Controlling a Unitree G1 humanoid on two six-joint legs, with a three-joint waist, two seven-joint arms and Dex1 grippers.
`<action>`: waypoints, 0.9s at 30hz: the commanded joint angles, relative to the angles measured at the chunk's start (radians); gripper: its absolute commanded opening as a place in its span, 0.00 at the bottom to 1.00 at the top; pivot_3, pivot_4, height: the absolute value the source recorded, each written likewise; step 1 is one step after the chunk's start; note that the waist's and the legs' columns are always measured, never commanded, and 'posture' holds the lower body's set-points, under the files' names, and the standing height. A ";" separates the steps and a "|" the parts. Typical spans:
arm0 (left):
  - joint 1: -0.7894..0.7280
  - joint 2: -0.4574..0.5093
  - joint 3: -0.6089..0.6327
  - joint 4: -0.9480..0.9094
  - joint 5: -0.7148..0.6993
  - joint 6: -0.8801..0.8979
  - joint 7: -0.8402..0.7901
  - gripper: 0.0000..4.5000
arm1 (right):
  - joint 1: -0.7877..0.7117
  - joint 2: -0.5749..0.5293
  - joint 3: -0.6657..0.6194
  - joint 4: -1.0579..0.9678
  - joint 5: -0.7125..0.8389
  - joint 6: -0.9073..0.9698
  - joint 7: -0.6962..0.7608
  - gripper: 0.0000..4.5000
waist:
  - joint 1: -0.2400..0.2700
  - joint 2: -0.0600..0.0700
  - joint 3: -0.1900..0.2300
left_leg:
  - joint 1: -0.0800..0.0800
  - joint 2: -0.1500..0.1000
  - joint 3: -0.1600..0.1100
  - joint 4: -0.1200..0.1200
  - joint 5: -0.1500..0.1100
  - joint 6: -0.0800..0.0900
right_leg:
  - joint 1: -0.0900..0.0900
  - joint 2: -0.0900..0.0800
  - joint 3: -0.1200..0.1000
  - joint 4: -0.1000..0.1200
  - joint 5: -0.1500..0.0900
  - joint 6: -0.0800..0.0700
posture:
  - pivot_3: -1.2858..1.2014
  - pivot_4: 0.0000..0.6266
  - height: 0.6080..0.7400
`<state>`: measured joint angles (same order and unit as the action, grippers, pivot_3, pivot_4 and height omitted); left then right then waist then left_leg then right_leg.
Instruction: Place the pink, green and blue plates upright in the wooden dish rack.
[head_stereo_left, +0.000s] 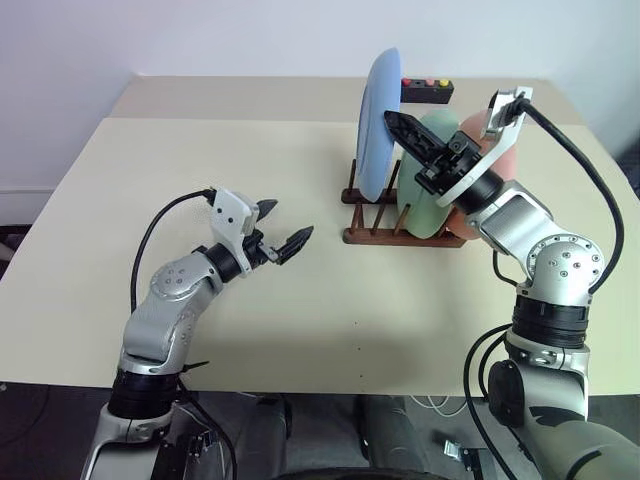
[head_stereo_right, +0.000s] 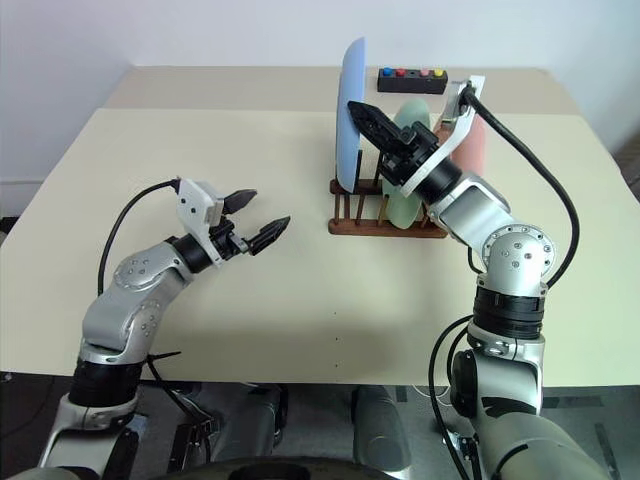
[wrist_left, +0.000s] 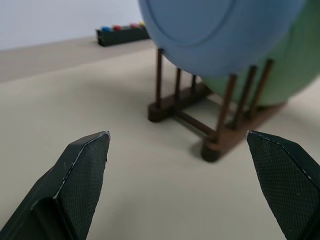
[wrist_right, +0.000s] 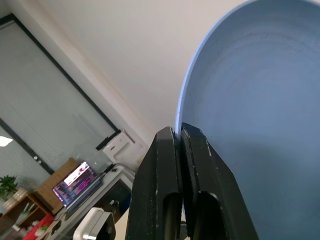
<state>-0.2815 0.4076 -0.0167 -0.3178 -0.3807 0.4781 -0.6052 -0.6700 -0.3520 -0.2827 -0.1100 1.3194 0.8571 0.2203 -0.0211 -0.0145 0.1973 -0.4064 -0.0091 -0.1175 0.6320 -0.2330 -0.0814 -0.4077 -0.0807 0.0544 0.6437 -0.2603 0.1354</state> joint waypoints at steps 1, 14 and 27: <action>0.012 0.020 -0.009 -0.050 -0.020 0.011 -0.030 0.99 | -0.016 -0.008 -0.020 -0.012 0.028 0.012 -0.002 0.00 | 0.000 0.000 0.000 | 0.000 0.000 0.000 0.000 0.000 0.000 | 0.000 0.000 0.000 0.000 0.000 0.000 | 0.52 0.24 0.96; 0.019 0.027 -0.040 -0.052 -0.001 0.008 -0.039 0.99 | 0.000 -0.021 -0.027 -0.004 0.021 0.051 -0.002 0.00 | 0.000 0.000 0.000 | 0.000 0.000 0.000 0.000 0.000 0.000 | 0.000 0.000 0.000 0.000 0.000 0.000 | 0.52 0.24 0.96; 0.016 0.018 -0.050 -0.053 0.004 0.007 -0.020 1.00 | -0.004 -0.022 -0.025 -0.017 -0.007 0.036 0.006 0.98 | 0.000 0.000 0.000 | 0.000 0.000 0.000 0.000 0.000 0.000 | 0.000 0.000 0.000 0.000 0.000 0.000 | 0.52 0.24 0.96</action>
<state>-0.2588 0.4275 -0.0649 -0.3342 -0.3794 0.4952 -0.6286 -0.6647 -0.3667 -0.2902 -0.1024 1.3107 0.9084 0.2169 -0.0206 -0.0144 0.1973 -0.4063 -0.0090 -0.1175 0.6315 -0.2330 -0.0812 -0.4078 -0.0807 0.0543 0.6435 -0.2606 0.1351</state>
